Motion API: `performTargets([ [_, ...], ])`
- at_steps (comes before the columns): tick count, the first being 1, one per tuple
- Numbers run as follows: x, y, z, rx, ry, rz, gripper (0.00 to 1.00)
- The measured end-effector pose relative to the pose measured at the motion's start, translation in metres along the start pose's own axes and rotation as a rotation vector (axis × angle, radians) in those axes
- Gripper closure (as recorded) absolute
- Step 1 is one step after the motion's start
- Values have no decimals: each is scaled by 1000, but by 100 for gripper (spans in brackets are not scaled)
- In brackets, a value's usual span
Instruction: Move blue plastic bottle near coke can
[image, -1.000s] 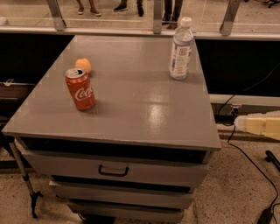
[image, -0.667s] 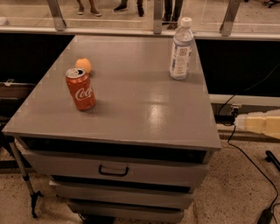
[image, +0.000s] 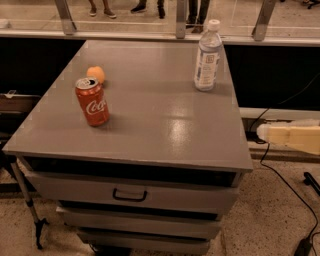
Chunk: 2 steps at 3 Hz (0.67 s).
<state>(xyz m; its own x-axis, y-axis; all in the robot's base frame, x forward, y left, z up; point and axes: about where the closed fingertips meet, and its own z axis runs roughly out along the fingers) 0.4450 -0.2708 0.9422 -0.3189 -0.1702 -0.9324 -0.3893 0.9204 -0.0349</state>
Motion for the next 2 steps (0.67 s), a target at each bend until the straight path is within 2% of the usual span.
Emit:
performTargets([
  [2,-4,4,57,7,-81,-35,0],
])
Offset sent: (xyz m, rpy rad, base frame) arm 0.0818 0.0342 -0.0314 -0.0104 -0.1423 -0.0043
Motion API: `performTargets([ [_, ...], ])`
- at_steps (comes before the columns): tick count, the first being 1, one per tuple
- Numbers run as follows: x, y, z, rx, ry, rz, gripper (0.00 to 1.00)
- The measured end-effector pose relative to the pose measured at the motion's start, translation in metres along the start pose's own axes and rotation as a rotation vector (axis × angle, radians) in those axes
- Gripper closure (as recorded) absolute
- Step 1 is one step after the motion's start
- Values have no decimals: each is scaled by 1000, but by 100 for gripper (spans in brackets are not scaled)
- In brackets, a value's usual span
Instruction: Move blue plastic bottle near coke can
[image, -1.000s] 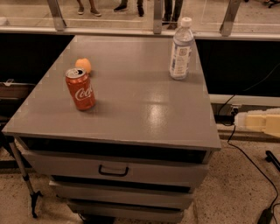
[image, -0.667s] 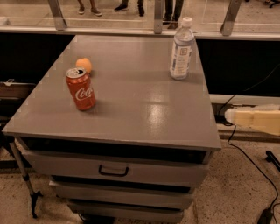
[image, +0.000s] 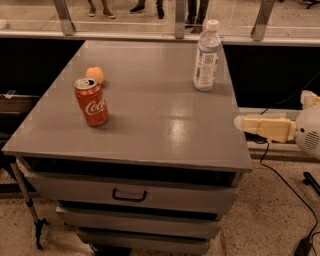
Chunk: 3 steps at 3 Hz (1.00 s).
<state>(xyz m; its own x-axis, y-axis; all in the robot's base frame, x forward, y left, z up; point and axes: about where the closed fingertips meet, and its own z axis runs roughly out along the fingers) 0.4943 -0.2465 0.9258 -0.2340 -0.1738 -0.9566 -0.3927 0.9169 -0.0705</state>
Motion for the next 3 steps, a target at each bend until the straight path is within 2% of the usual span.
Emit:
performTargets([
  [2,-8,-6,68,34,-57,-30,0],
  [3,-15,-4,105,42,-67,-17,0],
])
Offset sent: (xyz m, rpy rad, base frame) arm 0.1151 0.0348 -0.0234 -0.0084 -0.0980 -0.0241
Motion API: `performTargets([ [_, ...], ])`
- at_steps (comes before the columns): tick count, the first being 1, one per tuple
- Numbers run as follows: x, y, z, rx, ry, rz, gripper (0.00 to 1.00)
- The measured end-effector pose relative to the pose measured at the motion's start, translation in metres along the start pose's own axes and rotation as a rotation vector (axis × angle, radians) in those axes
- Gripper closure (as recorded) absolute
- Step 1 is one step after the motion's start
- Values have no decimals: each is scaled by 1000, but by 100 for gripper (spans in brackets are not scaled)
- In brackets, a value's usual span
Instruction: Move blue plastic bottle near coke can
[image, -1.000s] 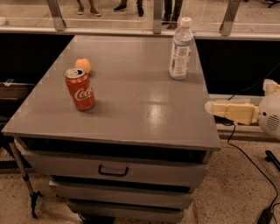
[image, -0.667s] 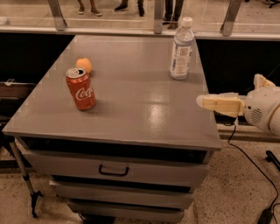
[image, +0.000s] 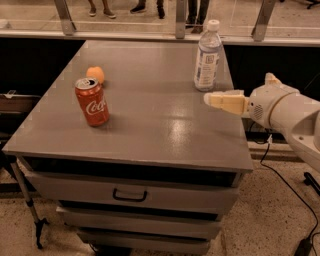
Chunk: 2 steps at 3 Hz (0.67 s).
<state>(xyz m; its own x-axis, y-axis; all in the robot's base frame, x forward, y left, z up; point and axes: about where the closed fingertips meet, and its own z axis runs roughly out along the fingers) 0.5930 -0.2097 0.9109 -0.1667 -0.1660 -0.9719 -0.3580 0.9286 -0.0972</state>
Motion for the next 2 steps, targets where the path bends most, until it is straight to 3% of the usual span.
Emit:
performTargets([
  [2,-15,21,77,-39,-37,12,0],
])
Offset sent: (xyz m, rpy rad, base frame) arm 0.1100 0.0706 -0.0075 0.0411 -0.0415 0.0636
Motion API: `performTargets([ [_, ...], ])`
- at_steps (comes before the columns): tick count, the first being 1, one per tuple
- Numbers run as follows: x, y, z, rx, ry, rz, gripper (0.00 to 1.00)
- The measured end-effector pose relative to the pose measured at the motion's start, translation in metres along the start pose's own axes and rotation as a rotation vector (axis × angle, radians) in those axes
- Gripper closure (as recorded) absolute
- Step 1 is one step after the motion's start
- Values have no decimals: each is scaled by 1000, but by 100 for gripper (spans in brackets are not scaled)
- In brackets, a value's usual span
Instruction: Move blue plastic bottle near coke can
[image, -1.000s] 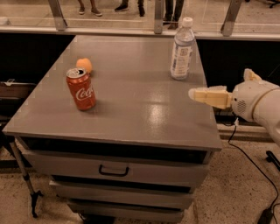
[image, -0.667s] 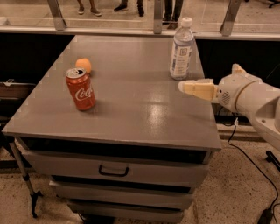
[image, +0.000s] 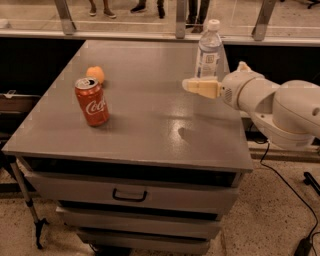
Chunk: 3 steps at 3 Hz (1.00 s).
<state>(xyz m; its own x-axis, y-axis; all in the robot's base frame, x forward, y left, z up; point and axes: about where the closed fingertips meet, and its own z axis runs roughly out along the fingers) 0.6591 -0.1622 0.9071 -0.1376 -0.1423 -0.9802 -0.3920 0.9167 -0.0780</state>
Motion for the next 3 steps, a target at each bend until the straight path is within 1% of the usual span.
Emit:
performTargets([
  [1,0,-1,34,-23,-10,-12,0],
  [2,1,-11,55,-25,-12,-25,0],
  [3,2,-31,66,-6,-9,-45,0],
])
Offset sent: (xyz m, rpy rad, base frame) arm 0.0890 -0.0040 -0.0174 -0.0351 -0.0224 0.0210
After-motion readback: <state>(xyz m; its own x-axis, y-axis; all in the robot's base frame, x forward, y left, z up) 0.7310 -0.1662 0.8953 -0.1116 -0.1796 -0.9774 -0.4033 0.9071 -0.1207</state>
